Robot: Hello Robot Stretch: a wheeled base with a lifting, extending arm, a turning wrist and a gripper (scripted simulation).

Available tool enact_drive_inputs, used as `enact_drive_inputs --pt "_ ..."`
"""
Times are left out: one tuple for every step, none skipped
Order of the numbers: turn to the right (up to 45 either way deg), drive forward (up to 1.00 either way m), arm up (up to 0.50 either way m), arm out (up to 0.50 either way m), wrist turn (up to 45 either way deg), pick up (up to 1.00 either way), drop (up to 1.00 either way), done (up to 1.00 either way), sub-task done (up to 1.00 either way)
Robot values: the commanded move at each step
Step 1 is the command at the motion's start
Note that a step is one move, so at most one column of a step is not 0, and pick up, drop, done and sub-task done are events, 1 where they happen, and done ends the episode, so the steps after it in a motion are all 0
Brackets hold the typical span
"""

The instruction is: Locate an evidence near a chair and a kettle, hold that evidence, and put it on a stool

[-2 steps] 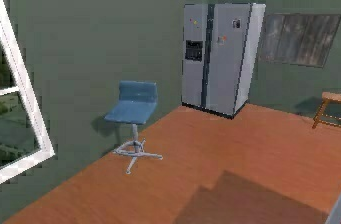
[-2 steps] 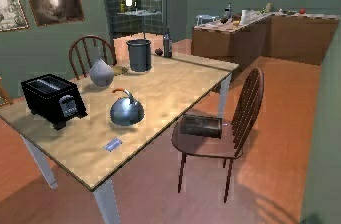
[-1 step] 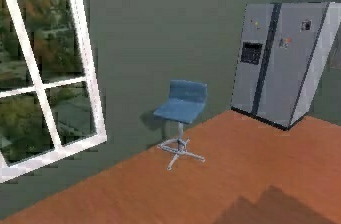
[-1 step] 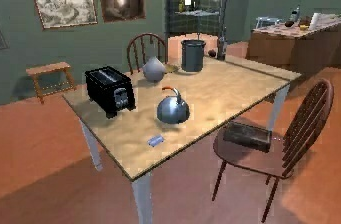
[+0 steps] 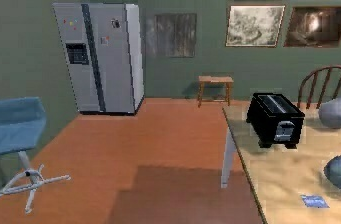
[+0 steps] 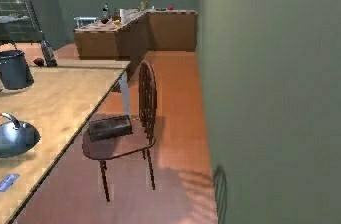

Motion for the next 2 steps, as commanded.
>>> enact_drive_inputs --pt "39.0 0.0 0.0 0.0 0.0 0.0 0.0 0.0 0.0" --pt "0.0 0.25 0.0 0.0 0.0 0.0 0.0 0.0 0.0"
